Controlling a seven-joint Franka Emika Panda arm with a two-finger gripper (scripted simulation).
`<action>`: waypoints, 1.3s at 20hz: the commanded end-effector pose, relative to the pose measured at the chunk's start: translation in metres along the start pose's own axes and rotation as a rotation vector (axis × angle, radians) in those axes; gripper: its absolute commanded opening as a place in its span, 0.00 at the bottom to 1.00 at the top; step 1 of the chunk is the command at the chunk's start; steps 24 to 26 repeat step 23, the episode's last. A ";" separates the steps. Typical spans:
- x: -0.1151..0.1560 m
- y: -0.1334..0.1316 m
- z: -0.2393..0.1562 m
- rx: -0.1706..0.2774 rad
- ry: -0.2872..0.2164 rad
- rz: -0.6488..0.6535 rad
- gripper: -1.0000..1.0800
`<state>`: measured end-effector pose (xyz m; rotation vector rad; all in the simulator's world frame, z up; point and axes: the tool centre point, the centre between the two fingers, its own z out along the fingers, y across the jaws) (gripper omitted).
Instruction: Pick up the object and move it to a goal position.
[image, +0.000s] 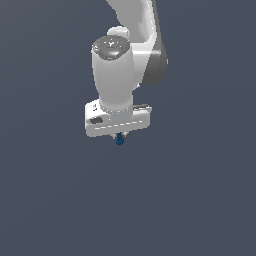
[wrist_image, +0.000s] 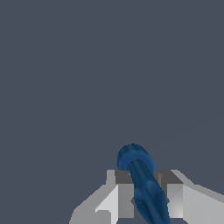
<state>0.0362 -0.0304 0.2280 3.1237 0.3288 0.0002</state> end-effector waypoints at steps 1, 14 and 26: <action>-0.004 -0.009 -0.030 0.000 0.000 0.000 0.00; -0.014 -0.042 -0.146 0.000 0.000 0.000 0.00; -0.014 -0.048 -0.168 0.000 0.000 0.000 0.00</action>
